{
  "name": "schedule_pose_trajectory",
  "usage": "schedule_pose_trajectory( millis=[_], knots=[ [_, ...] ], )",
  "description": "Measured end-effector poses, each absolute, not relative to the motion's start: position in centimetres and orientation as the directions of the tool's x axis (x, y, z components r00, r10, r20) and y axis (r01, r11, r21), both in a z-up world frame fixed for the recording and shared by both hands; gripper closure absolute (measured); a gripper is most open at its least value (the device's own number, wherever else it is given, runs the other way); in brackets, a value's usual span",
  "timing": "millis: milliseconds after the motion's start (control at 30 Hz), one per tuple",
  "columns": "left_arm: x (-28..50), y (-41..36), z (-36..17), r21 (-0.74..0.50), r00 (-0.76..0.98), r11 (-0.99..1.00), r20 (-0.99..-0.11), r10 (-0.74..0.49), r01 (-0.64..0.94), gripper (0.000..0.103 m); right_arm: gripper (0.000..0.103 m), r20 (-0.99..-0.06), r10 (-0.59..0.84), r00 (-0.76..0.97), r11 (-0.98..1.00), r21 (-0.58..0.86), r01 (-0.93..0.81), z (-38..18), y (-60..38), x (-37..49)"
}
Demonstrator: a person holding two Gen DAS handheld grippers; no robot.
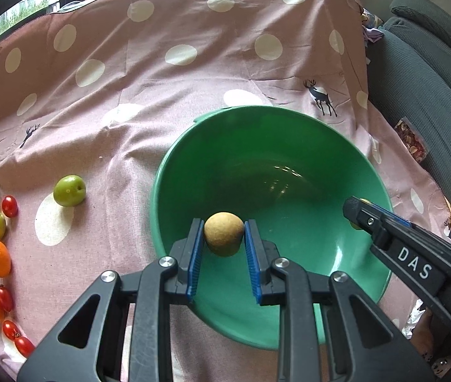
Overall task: Organize fruits
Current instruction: 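Lower the tan ball into the green bowl and open the right gripper, then move the right tool back toward the large orange on the cloth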
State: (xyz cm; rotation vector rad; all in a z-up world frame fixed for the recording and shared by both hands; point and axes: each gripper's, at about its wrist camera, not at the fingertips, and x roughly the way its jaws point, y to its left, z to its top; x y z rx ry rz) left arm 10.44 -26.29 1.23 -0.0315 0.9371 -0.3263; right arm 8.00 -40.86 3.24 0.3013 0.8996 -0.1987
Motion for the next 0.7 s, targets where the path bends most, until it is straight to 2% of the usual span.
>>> schedule_pose_trajectory(
  millis=[267, 333, 367, 400, 433, 467, 500, 700],
  knots=[
    [10.1, -26.7, 1.2, -0.254, 0.506, 0.919, -0.775, -0.380, 0.301, 0.076, 0.076, -0.784, -0.045, 0.619, 0.938, 0.179, 0.296, 3.5, -40.9, 7.9],
    [9.7, -26.6, 1.6, -0.282, 0.504, 0.907, -0.760, -0.410, 0.313, 0.067, 0.076, -0.771, -0.041, 0.636, 0.937, 0.191, 0.292, 3.8, -41.0, 7.6],
    [9.5, -26.4, 1.9, -0.297, 0.505, 0.900, -0.750, -0.427, 0.320, 0.057, 0.076, -0.764, -0.033, 0.645, 0.936, 0.203, 0.288, 4.0, -41.1, 7.5],
    [9.3, -26.2, 2.2, -0.308, 0.507, 0.895, -0.742, -0.438, 0.323, 0.051, 0.075, -0.754, -0.020, 0.656, 0.934, 0.220, 0.280, 4.2, -41.2, 7.3],
    [9.0, -25.9, 2.5, -0.314, 0.513, 0.892, -0.734, -0.445, 0.325, 0.046, 0.069, -0.745, -0.004, 0.667, 0.933, 0.238, 0.271, 4.4, -41.2, 7.2],
    [8.8, -25.6, 3.0, -0.317, 0.521, 0.892, -0.727, -0.447, 0.322, 0.046, 0.059, -0.737, 0.013, 0.676, 0.930, 0.257, 0.262, 4.5, -41.3, 7.1],
    [8.5, -25.1, 3.4, -0.322, 0.531, 0.892, -0.720, -0.448, 0.316, 0.045, 0.057, -0.728, 0.026, 0.685, 0.928, 0.273, 0.255, 4.7, -41.4, 6.9],
    [6.5, -19.1, 5.8, -0.393, 0.607, 0.886, -0.650, -0.457, 0.246, 0.033, 0.053, -0.676, 0.042, 0.735, 0.915, 0.322, 0.243, 5.8, -41.7, 6.1]
  ],
)
